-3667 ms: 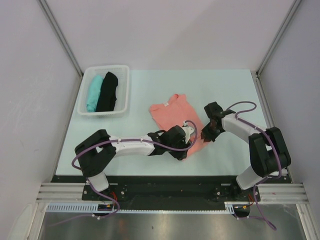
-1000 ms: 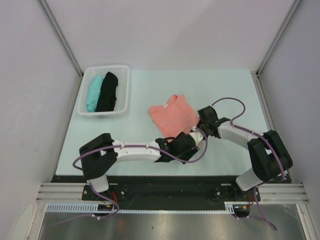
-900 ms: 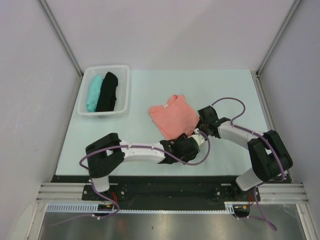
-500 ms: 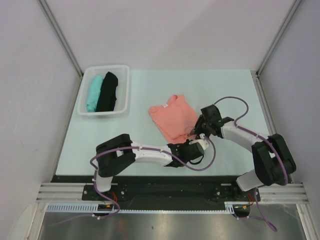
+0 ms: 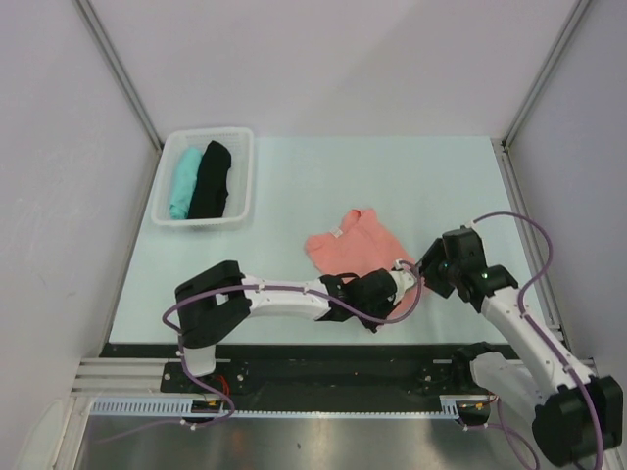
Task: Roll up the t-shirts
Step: Roll the T-shirt to the center of the board.
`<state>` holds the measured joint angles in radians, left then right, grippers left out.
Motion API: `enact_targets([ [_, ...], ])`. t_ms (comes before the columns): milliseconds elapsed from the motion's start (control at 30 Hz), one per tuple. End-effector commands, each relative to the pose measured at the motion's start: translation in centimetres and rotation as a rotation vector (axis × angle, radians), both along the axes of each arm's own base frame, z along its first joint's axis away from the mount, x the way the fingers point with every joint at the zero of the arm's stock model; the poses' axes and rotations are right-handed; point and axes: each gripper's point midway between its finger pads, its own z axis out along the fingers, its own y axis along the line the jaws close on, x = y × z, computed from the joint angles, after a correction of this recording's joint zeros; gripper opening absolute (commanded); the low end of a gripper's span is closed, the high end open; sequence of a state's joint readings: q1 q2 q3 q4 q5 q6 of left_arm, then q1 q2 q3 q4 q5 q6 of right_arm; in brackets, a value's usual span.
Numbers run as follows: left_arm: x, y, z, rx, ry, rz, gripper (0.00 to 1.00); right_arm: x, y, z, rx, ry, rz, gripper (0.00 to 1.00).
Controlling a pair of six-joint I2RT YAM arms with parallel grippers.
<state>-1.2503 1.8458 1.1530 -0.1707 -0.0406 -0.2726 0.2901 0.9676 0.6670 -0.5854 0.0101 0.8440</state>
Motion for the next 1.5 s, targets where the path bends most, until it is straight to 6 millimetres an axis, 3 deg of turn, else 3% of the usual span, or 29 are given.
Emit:
enact_targets([
  [0, -2.1, -1.6, 2.3, -0.162, 0.241, -0.021, 0.0, -4.3, -2.4, -1.8, -0.062, 0.078, -0.046, 0.58],
  [200, -1.0, -0.6, 1.7, -0.196, 0.368, 0.005, 0.0, -6.2, -2.9, -1.9, -0.037, 0.072, -0.083, 0.47],
  [367, -0.3, -0.1, 1.6, -0.209, 0.417, 0.012, 0.0, -6.8, -2.4, -3.2, -0.038, 0.093, -0.067, 0.47],
  [700, 0.6, 0.8, 1.0, -0.197, 0.458, 0.027, 0.0, -2.6, -0.5, -2.9, 0.002, 0.026, -0.056, 0.53],
  [833, 0.9, 1.2, 0.8, -0.197, 0.477, 0.035, 0.04, -1.6, 0.2, -3.8, -0.006, 0.054, -0.035, 0.53],
  [1033, 1.7, 1.9, 1.1, -0.198, 0.461, 0.05, 0.33, -0.5, 0.7, -3.4, -0.024, 0.047, -0.03, 0.54],
  [1067, 1.9, 1.8, 1.6, -0.203, 0.452, 0.048, 0.42, -0.3, 0.7, -3.4, -0.033, 0.051, -0.03, 0.54],
  [1167, 2.5, 1.9, 2.8, -0.215, 0.424, 0.056, 0.53, 0.0, 0.7, -3.5, -0.055, 0.07, -0.022, 0.54],
  [1467, 5.5, 3.4, 7.7, -0.237, 0.258, 0.12, 0.61, 1.7, 2.0, -3.4, -0.072, 0.089, 0.015, 0.56],
])
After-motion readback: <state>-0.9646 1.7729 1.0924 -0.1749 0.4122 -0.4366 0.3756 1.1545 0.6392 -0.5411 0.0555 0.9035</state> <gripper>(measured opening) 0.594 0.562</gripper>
